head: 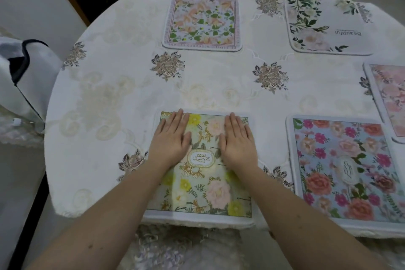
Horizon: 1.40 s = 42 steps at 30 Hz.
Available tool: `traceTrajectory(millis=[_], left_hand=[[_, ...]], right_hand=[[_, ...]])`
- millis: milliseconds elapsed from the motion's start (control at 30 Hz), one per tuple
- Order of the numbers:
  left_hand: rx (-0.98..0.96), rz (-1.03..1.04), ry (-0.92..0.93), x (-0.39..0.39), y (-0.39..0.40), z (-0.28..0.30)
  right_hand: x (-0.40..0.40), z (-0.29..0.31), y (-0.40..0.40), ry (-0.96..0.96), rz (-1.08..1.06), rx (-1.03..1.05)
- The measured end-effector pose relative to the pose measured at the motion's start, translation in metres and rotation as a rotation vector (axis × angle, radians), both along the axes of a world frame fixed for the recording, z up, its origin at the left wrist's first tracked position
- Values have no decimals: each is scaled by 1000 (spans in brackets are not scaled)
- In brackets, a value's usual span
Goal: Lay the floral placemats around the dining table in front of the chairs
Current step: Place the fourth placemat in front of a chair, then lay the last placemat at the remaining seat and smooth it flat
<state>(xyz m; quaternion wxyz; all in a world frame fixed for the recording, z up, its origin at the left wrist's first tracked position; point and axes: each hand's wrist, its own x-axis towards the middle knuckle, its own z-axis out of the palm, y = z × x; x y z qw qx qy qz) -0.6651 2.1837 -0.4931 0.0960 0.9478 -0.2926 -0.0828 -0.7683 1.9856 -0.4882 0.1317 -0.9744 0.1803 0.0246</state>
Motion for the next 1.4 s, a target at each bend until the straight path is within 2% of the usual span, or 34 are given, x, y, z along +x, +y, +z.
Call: traceTrajectory(millis=[200,367,533,600,700,867,1167,1400], left_hand=[[8,73,42,6,42,2],[90,154,72,-1,45,15],[-146,131,80,-62,17,33],[-184,121,59,-90,14,31],[-82,132,60,-118,18,18],[11,55,63,-114,39,3],[55,-11,70,-93,100,4],[293,-42,66,-86,82,34]], right_hand=[[-16,1,-27,13,-76,60],[-18,11,-9,32,-167,116],[-41,14,64,-68,-145,248],[-55,11,88,-64,-127,244],[-73,4,106,-22,3,112],[-94,6,91,0,97,39],[-127,11,41,97,-19,46],[-121,41,32,228,9,92]])
